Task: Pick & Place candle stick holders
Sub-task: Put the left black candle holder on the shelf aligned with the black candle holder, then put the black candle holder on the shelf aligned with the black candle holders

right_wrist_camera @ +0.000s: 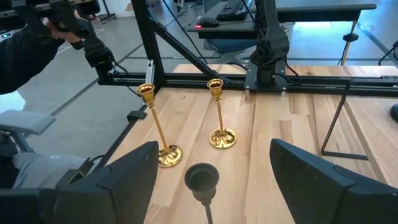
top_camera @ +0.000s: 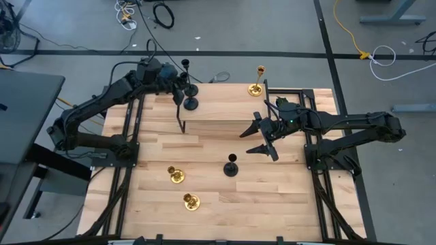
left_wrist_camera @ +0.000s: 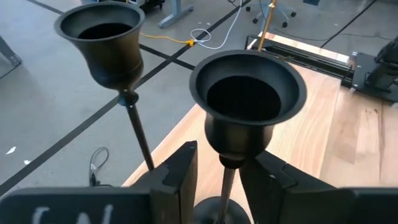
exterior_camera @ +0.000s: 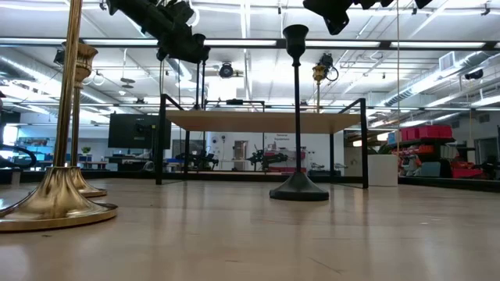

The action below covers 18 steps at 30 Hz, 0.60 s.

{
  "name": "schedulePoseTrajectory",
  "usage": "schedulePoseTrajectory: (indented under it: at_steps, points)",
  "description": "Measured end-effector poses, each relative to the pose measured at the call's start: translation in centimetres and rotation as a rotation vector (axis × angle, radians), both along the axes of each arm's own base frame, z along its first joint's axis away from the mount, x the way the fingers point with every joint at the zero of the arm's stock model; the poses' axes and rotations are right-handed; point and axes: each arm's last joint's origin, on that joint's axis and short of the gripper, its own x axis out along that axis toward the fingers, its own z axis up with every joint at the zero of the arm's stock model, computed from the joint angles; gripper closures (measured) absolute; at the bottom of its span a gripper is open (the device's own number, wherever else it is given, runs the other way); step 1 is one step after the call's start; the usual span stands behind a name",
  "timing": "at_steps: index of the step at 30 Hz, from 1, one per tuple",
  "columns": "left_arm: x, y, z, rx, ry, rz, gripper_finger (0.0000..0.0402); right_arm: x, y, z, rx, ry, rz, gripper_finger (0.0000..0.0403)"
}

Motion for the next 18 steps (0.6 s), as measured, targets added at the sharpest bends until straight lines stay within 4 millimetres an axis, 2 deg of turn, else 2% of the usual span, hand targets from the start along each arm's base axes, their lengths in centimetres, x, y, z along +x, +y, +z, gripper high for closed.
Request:
schedulePoseTrajectory:
  at_steps: [18]
  points:
    - [-0.23,-0.44,0.25,-0.014,-0.014,-0.05,0.0231,-0.01,-0.01,-0.03,0.005,0.004,-0.002,0.0099]
